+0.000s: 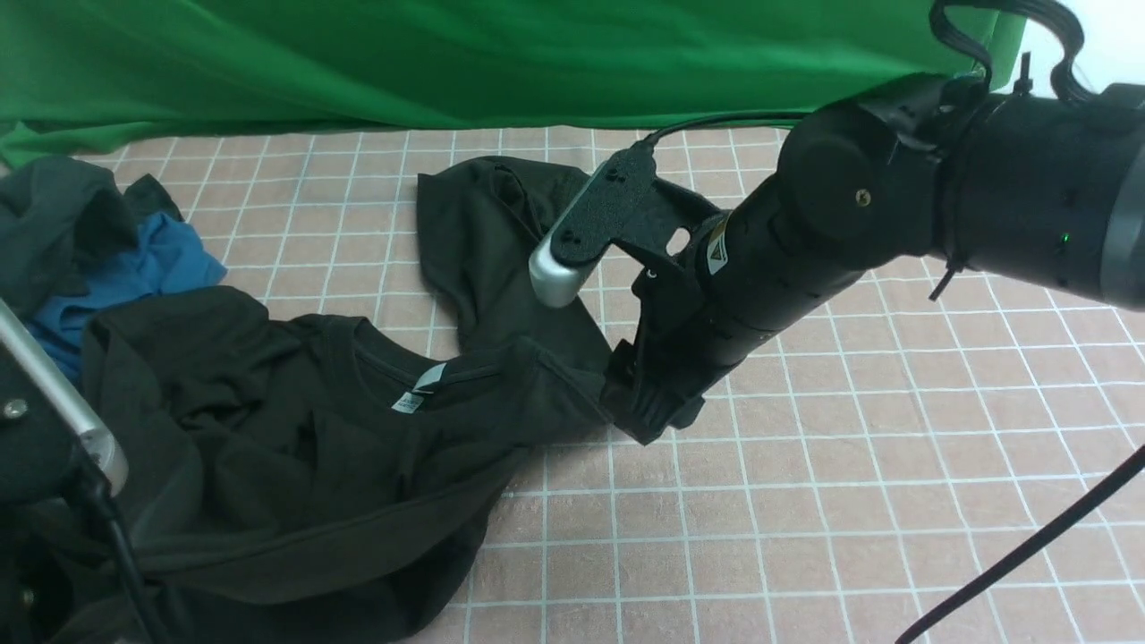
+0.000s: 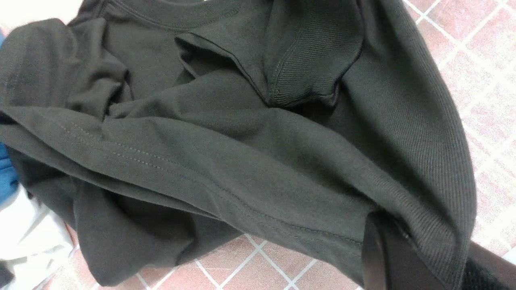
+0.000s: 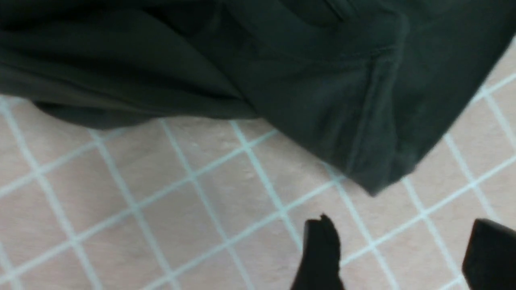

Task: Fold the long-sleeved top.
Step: Spread the long sleeves with your arms and place them on the tabletop

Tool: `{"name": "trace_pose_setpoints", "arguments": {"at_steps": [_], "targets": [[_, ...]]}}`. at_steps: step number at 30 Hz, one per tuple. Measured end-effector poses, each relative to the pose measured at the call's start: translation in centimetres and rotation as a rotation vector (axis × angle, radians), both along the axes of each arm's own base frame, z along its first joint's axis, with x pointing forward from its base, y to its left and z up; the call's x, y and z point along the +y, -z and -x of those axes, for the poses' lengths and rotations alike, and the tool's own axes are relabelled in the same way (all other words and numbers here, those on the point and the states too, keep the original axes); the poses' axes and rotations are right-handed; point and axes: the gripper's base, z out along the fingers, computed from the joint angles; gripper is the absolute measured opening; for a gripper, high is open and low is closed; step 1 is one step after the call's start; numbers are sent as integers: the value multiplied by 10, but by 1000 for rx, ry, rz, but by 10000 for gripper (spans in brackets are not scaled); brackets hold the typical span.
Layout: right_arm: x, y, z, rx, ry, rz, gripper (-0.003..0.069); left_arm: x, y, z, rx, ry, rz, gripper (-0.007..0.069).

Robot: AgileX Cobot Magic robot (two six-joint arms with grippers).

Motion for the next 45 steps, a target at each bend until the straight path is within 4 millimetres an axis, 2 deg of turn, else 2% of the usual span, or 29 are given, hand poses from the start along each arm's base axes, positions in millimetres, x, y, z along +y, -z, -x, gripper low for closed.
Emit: {"name": "trace_pose_setpoints", "arguments": {"at_steps": [4,8,11,16,21,24,31,35,37,40,41,42,44,45], "targets": [[-9,2,-7,-5,7,26,481,0,0,0,0,0,0,20],[-29,3,-18,15,33,45,482,-1,0,1,9,3,14,20],[-33,6,-22,36,26,21,482,-3,0,1,17,6,29,20],[-20,15,-24,62,-56,-80,491,-3,0,2,23,8,38,20],[0,37,-35,-13,-140,-108,561,-3,0,2,23,8,38,20],[9,48,-43,2,-154,-111,586,-3,0,2,23,8,38,20],[27,66,-68,25,-157,-125,590,-3,0,2,23,8,39,20],[33,80,-76,53,-166,-116,587,-4,0,2,20,11,39,20],[35,88,-74,105,-193,-100,560,-4,0,2,19,13,38,20],[35,93,-66,181,-252,-79,446,-4,0,2,19,13,38,20],[35,93,-66,185,-255,-78,435,-4,0,2,19,13,38,20],[36,93,-62,218,-275,-70,356,-4,0,2,18,13,39,20],[36,92,-58,252,-295,-64,244,-4,0,1,12,13,42,20],[36,90,-56,274,-301,-61,157,-4,-1,1,5,16,45,20]]}}
